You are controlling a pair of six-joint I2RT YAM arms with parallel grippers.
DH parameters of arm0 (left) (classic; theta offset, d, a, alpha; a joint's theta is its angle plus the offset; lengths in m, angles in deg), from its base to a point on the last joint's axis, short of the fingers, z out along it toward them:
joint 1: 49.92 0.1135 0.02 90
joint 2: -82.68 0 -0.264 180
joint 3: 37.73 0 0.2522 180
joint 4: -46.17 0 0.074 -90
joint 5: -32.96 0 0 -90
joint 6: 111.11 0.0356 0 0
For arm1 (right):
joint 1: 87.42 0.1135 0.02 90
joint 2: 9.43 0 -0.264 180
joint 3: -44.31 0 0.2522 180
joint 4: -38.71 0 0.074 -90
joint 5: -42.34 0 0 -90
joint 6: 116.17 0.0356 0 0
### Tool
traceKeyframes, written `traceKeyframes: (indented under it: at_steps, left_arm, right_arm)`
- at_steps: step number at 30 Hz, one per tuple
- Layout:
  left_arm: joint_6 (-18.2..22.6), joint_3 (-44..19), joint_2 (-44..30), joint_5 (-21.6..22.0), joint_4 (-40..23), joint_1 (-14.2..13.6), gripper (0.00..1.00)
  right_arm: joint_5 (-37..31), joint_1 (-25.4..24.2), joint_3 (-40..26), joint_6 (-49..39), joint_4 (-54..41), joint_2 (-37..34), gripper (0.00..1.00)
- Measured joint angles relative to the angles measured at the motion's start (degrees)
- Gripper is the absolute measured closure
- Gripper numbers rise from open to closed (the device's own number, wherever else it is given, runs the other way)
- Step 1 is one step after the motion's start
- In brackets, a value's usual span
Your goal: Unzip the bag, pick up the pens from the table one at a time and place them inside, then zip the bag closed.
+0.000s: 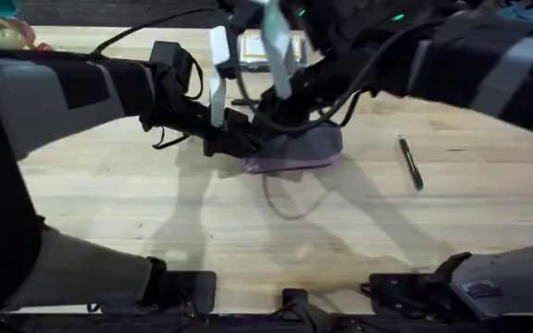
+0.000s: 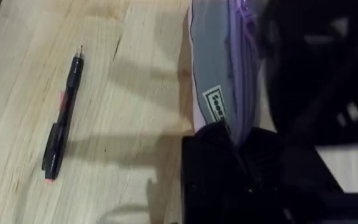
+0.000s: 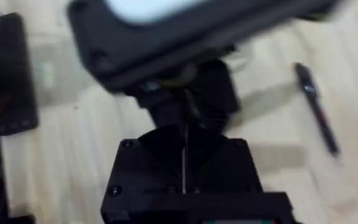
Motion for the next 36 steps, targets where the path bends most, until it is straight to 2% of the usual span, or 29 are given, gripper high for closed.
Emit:
traceKeyframes:
  at_steps: [6,13,14,15,20,21,31,36]
  left_arm:
    - [0.00,0.00,-0.01,0.01,0.00,0.00,0.959]
    - [0.00,0.00,0.00,-0.02,0.00,0.00,0.958]
    - [0.00,0.00,0.00,-0.02,0.00,0.00,0.958]
    - [0.00,0.00,-0.01,-0.02,0.00,0.00,0.958]
    - [0.00,0.00,-0.02,0.01,0.00,0.00,0.958]
    - [0.00,0.00,-0.01,-0.01,0.00,0.00,0.958]
    - [0.00,0.00,0.01,0.01,0.00,0.00,0.958]
    - [0.00,0.00,0.01,0.01,0.00,0.00,0.958]
  right_arm:
    - [2.55,1.87,0.00,0.85,-0.31,-0.91,0.972]
    - [1.22,-0.50,-0.33,1.05,-6.19,3.02,0.970]
    - [0.25,-0.90,-0.63,1.28,-7.22,4.07,0.919]
    - [-0.83,-1.19,-0.84,1.32,-8.02,5.06,0.796]
    - [-6.79,-1.43,-1.58,1.21,-11.34,11.48,0.075]
    - [-7.71,-1.41,-1.67,1.04,-12.00,12.65,0.025]
    - [-10.92,-1.39,-1.81,1.09,-17.25,21.19,0.005]
    - [-10.99,-1.39,-1.81,5.85,-16.99,22.23,0.003]
